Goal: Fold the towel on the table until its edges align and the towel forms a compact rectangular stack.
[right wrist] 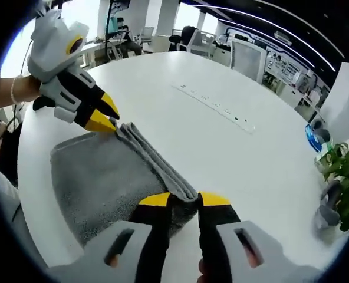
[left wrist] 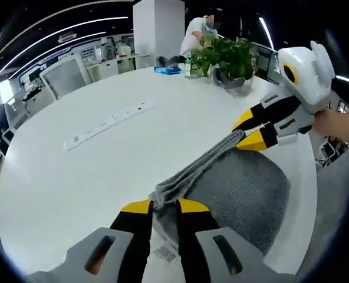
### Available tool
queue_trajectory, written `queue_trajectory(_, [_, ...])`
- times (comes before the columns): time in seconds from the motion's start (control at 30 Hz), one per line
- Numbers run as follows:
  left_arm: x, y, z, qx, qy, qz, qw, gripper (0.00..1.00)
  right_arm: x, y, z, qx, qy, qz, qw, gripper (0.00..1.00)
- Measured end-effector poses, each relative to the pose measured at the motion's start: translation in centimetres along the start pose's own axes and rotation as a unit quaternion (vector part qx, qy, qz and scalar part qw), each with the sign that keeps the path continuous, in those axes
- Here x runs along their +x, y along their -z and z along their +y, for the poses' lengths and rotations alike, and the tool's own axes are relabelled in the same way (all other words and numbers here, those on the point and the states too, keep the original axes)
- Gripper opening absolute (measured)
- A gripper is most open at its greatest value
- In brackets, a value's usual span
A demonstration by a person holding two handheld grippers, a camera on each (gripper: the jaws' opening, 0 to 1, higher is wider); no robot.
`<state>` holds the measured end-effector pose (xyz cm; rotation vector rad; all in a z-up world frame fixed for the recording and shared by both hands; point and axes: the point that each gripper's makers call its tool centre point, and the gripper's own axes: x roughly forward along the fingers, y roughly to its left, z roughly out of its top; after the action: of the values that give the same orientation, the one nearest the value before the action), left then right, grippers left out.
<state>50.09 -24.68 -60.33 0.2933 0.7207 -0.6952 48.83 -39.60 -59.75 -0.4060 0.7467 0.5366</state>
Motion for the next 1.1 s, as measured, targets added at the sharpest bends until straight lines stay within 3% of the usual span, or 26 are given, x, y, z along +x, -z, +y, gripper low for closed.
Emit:
queue_trajectory(0.07, [-0.9, 0.0, -0.1, -0.011, -0.001, -0.004, 0.9999, 0.14, -0.9, -0.4, 0.3, 0.023, -0.003, -0.01, 0.9997, 0.15])
queue_trajectory(0.17, [-2.5, 0.0, -0.8, -0.023, 0.003, -0.017, 0.9996, 0.14, -2.3, -0.3, 0.8, 0.026, 0.001, -0.015, 0.9996, 0.14])
queue_trajectory(0.5, [-5.5, 2.0, -4.8, -0.016, 0.022, -0.029, 0.9992, 0.13, -5.2, 2.6, 4.5, 0.055, -0.007, -0.004, 0.9984, 0.1])
queue_trajectory(0.73, [-5.1, 4.5, -7.4, -0.022, 0.046, -0.001, 0.9987, 0.13, -5.1, 4.5, 7.0, 0.068, -0.025, 0.014, 0.9972, 0.09])
queue_trajectory(0.87, [-4.6, 5.4, -7.6, -0.009, 0.04, 0.01, 0.9991, 0.13, -4.4, 5.7, 7.8, 0.053, -0.032, 0.036, 0.9974, 0.08])
queue_trajectory(1.1, [-3.2, 6.6, -7.6, -0.003, 0.035, 0.032, 0.9989, 0.13, -2.6, 6.6, 7.7, 0.067, -0.041, 0.061, 0.995, 0.06])
